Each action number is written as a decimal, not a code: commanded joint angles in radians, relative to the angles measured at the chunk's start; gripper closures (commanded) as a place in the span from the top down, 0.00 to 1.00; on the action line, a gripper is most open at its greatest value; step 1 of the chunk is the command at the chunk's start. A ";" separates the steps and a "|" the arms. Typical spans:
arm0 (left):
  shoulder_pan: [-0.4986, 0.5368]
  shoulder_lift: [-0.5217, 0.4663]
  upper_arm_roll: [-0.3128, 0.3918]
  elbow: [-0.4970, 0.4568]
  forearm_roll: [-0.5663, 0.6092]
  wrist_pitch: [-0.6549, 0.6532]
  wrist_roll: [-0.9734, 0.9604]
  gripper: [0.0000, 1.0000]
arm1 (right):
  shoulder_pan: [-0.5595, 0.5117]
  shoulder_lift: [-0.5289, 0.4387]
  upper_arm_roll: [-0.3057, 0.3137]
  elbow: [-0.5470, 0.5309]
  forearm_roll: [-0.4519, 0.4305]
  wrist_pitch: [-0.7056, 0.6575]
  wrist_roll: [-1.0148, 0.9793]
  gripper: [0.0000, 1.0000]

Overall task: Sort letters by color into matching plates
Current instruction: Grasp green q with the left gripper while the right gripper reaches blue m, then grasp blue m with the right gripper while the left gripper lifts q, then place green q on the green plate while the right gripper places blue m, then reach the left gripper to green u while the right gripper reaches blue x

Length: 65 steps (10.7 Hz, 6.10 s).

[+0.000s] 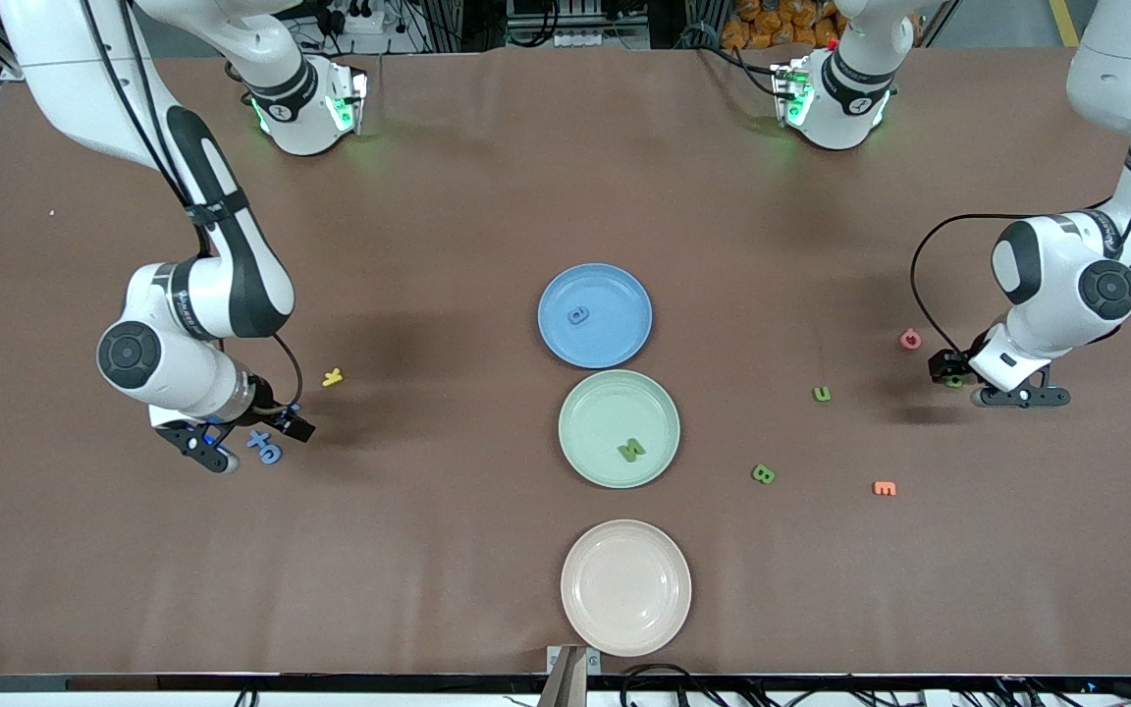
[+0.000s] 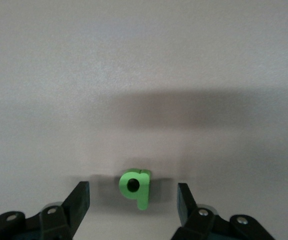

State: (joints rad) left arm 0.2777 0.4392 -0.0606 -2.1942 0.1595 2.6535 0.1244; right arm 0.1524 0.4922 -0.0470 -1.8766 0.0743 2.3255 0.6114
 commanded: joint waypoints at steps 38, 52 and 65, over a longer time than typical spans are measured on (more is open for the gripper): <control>-0.211 0.088 -0.297 0.427 -0.035 -0.156 -0.205 0.00 | 0.004 0.002 0.035 -0.026 -0.202 0.019 -0.283 0.09; -0.790 0.351 -0.028 0.797 -0.057 -0.274 -0.749 1.00 | 0.574 0.063 0.065 0.145 -0.015 0.015 -0.200 0.10; -0.422 0.007 -0.030 0.399 -0.058 -0.454 -0.270 1.00 | 0.665 0.169 0.055 0.241 0.052 0.006 -0.255 1.00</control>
State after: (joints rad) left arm -0.1888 0.5515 -0.0856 -1.6237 0.1192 2.1071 -0.1287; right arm 0.8384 0.6744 0.0129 -1.6451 0.1045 2.3531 0.4258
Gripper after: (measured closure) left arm 0.000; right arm 0.189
